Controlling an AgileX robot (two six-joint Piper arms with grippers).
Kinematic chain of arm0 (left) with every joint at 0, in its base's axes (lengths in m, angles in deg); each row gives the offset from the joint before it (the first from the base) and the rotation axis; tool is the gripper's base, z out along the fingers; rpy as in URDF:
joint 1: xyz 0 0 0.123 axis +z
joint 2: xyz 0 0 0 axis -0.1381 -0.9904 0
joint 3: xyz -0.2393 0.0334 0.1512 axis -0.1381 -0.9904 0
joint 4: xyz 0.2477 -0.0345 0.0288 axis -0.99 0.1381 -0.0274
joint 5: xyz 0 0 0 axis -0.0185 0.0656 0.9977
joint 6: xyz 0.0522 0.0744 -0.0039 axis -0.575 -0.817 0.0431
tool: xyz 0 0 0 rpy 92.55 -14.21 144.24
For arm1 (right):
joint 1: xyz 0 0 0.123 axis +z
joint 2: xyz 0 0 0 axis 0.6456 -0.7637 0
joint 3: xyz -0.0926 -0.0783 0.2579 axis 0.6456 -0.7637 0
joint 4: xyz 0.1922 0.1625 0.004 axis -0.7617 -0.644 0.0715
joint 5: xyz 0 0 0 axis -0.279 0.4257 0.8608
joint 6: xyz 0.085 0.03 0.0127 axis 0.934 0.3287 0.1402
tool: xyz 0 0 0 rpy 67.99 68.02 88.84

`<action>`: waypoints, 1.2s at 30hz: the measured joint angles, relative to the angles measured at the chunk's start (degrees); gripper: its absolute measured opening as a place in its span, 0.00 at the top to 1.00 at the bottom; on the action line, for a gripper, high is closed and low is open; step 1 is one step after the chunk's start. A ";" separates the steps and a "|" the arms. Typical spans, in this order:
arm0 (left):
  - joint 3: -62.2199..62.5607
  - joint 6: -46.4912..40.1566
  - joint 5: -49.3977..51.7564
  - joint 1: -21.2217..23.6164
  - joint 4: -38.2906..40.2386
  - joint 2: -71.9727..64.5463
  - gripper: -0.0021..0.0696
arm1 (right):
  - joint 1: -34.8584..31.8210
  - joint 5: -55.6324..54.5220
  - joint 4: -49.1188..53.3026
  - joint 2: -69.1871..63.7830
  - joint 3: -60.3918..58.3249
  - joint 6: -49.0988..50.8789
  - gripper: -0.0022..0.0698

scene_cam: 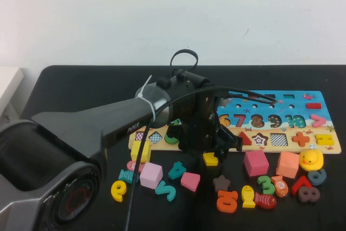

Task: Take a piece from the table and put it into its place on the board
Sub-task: Pick up the "Pentagon"

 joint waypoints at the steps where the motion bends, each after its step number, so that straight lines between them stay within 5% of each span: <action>1: 0.00 0.13 0.00 0.00 -0.10 0.00 0.36 | 0.00 0.00 0.00 0.00 0.00 0.00 0.94; 28: 0.05 0.50 0.00 0.00 -0.35 -1.39 0.36 | 0.00 0.00 0.00 0.00 0.00 0.00 0.94; 36: 0.05 -0.05 0.00 0.00 0.50 -1.39 0.50 | 0.00 0.00 0.00 0.00 0.00 0.00 0.94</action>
